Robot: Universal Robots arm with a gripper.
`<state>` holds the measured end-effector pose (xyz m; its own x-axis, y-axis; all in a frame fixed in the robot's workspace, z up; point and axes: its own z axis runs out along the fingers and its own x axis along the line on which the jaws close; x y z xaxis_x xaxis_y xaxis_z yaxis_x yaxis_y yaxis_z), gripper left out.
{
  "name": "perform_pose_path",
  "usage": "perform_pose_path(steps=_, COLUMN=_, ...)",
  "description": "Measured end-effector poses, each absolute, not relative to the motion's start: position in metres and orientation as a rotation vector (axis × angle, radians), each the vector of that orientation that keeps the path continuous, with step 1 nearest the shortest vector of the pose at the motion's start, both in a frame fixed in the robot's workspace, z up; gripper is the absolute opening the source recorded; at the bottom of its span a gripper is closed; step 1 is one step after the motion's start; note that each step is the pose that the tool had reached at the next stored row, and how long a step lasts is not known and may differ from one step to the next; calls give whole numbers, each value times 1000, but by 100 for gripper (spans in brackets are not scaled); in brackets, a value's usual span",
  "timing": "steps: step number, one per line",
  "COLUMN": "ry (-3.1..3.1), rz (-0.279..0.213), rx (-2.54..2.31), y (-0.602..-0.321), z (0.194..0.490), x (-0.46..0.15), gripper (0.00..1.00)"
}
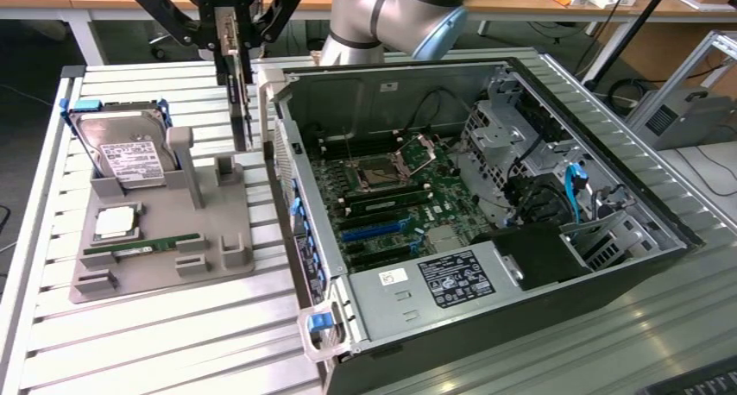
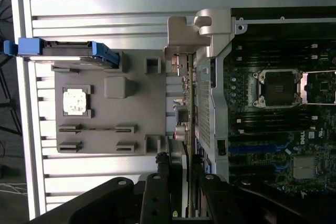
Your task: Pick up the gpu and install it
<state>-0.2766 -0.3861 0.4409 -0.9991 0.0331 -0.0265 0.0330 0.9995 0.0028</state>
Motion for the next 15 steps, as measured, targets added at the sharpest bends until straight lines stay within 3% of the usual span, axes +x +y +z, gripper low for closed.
perform_pose_path(steps=15, ry=3115, rz=4, rx=52, y=-386, z=441, x=-273, gripper=27)
